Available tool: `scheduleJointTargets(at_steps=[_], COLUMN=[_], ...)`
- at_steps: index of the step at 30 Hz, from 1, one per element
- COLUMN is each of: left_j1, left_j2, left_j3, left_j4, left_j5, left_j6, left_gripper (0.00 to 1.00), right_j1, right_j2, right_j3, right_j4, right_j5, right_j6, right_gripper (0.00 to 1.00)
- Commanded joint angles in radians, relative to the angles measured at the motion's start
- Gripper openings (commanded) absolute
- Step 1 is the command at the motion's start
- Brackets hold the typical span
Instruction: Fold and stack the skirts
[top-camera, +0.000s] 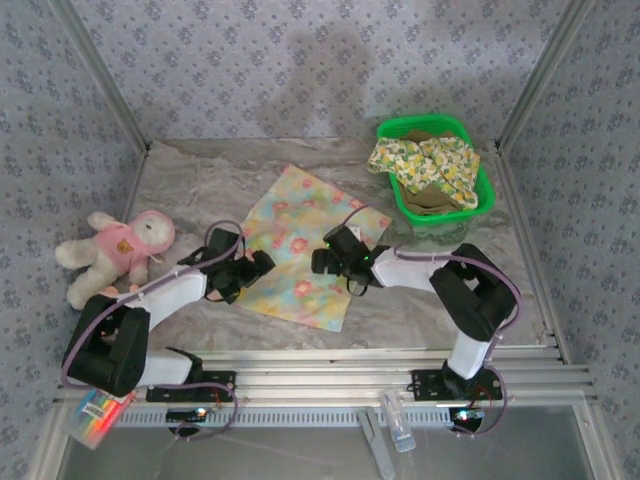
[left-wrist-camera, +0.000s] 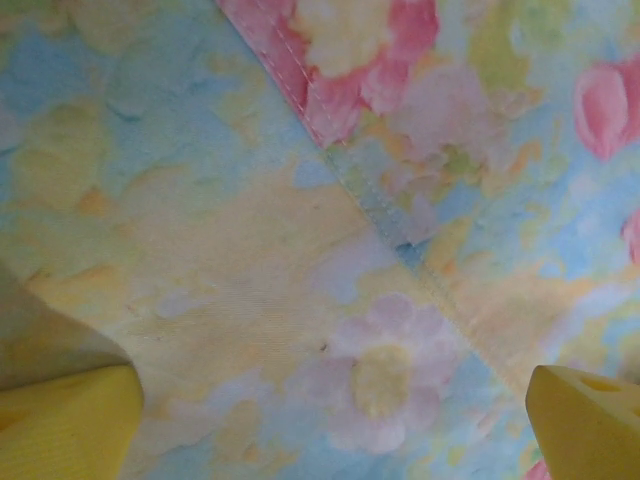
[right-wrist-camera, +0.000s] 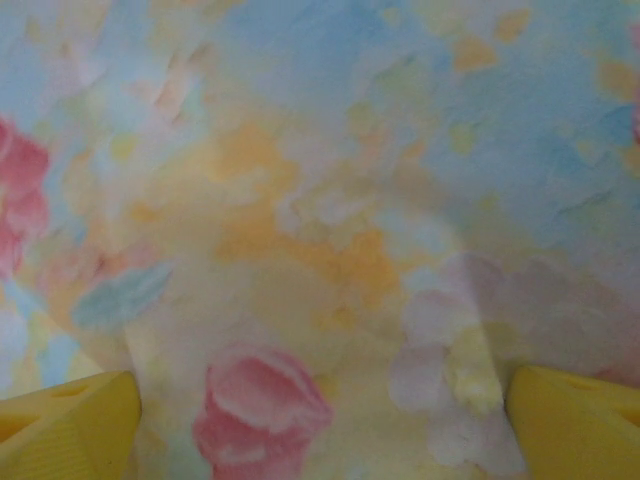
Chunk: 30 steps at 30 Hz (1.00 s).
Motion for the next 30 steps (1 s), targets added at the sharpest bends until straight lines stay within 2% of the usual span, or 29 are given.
scheduleJointTargets(at_steps=[1,5,9,11,13,15,19,22,24,27,30], left_j1=[-0.080,-0.111,-0.089,-0.044,0.009,0.026,0.024,0.023,0.023,0.023,0.022], left_j2=[-0.025,-0.171,-0.260,-0.239,-0.181,-0.100,0.103,0.249,0.339,0.441,0.467], left_j3=[-0.021,0.057,0.131,0.151,0.174,0.223,0.383,0.493,0.555,0.585,0.550], left_j4=[0.001,-0.157,-0.307,-0.310,-0.263,-0.227,-0.215,-0.207,-0.211,-0.284,-0.335], left_j5=[0.047,-0.048,-0.181,-0.136,-0.020,0.065,0.140,0.153,0.127,-0.023,-0.163], left_j6=[-0.127,-0.096,0.017,0.071,0.108,0.142,0.226,0.274,0.298,0.253,0.215], left_gripper=[1.00,1.00,1.00,1.00,1.00,1.00,1.00,1.00,1.00,1.00,1.00], right_j1=[-0.079,-0.135,-0.103,-0.076,-0.050,-0.030,-0.013,-0.001,0.005,-0.005,-0.012], right_j2=[0.079,0.115,0.049,0.010,-0.037,-0.076,-0.134,-0.145,-0.142,-0.130,-0.136], right_j3=[0.089,0.240,0.324,0.312,0.272,0.195,0.089,0.018,-0.012,-0.056,-0.078], right_j4=[-0.090,-0.208,-0.301,-0.321,-0.310,-0.265,-0.204,-0.166,-0.183,-0.193,-0.232], right_j5=[-0.068,-0.090,-0.055,-0.038,-0.070,-0.118,-0.188,-0.216,-0.204,-0.219,-0.196], right_j6=[-0.071,-0.235,-0.292,-0.266,-0.212,-0.132,0.012,0.080,0.104,0.134,0.135], right_gripper=[0.96,0.94,0.95,0.96,0.96,0.96,0.97,0.97,0.97,0.97,0.97])
